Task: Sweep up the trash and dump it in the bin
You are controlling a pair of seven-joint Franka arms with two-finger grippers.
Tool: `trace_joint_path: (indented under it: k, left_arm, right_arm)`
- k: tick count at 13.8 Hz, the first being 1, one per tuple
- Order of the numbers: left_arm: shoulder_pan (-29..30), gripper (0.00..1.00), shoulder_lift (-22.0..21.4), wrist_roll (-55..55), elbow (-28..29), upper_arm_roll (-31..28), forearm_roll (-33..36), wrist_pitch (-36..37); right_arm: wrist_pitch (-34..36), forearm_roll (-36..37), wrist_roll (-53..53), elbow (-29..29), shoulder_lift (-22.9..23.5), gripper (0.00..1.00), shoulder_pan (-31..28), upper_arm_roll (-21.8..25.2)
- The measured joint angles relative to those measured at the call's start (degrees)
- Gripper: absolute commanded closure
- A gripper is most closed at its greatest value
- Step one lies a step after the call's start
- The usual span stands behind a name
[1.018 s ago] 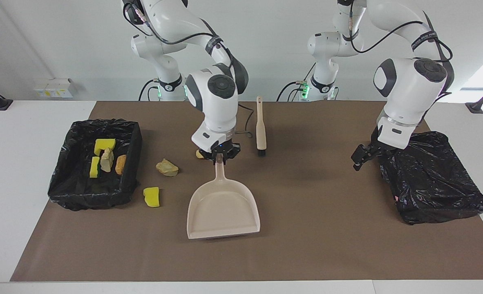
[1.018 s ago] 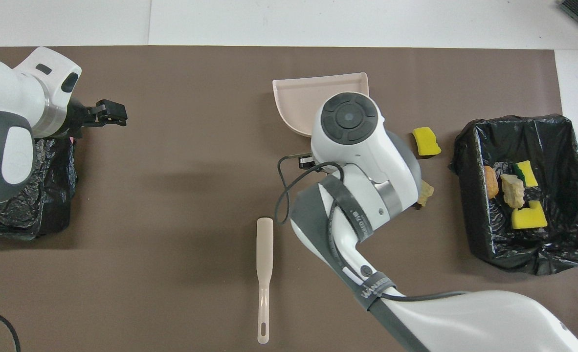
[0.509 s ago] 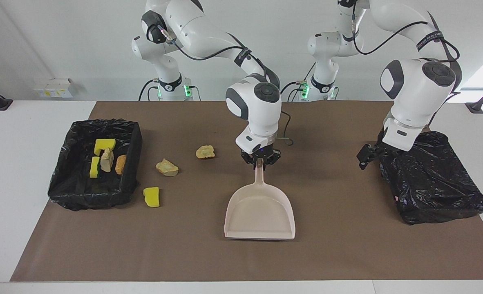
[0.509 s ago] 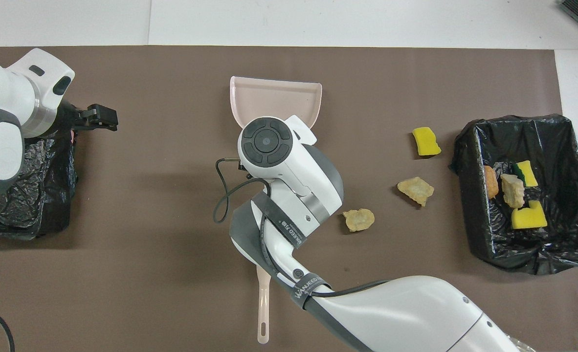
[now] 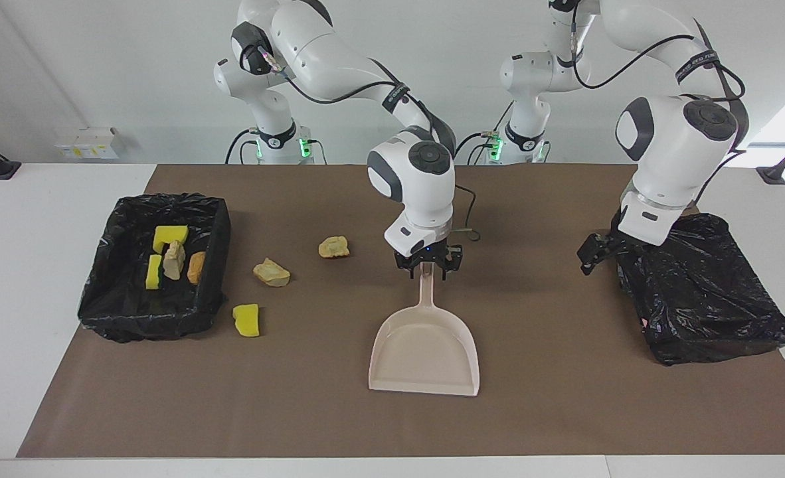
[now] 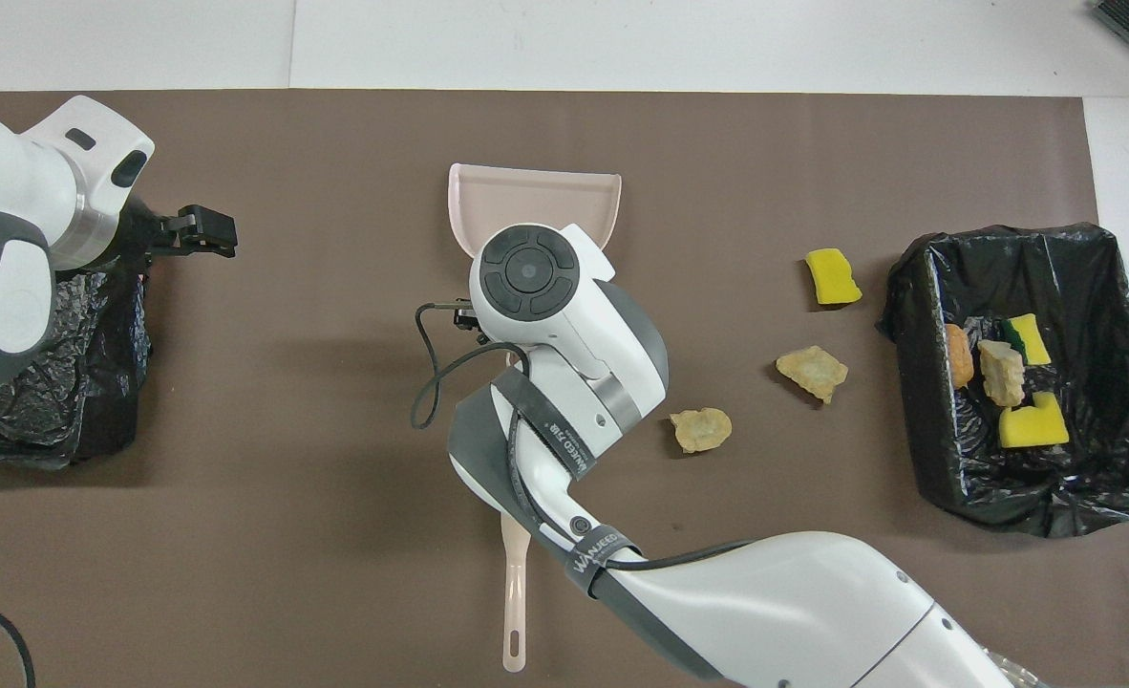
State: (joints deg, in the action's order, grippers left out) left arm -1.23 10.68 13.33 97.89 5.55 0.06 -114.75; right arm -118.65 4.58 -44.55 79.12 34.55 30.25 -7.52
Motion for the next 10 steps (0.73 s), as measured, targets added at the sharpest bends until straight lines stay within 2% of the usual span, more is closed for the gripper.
trace_joint_path:
  k: [2, 4, 7, 10]
  left_arm:
    - [-0.6, 0.00, 0.0, 0.1, -0.2, 0.8, 0.0, -0.1]
    - [-2.8, 0.00, 0.0, 1.6, -0.4, 1.1, -0.3, -0.2]
    - [-6.7, 0.00, 1.2, 3.2, -2.1, 1.2, -1.7, -0.3]
    - [-12.7, 0.00, 7.1, 8.9, -8.4, 1.4, -1.7, -0.8]
  right_arm:
    - [3.2, -0.6, -0.1, 0.4, -1.9, 0.00, 0.1, -1.1]
    - [4.7, -1.2, -2.6, 3.6, -5.0, 0.00, 0.6, -3.0]
    - [4.6, -1.2, -7.2, 14.2, -11.7, 0.00, 3.8, -3.6]
    - [-1.2, -1.8, -13.5, 27.1, -18.5, 0.00, 7.4, -3.7]
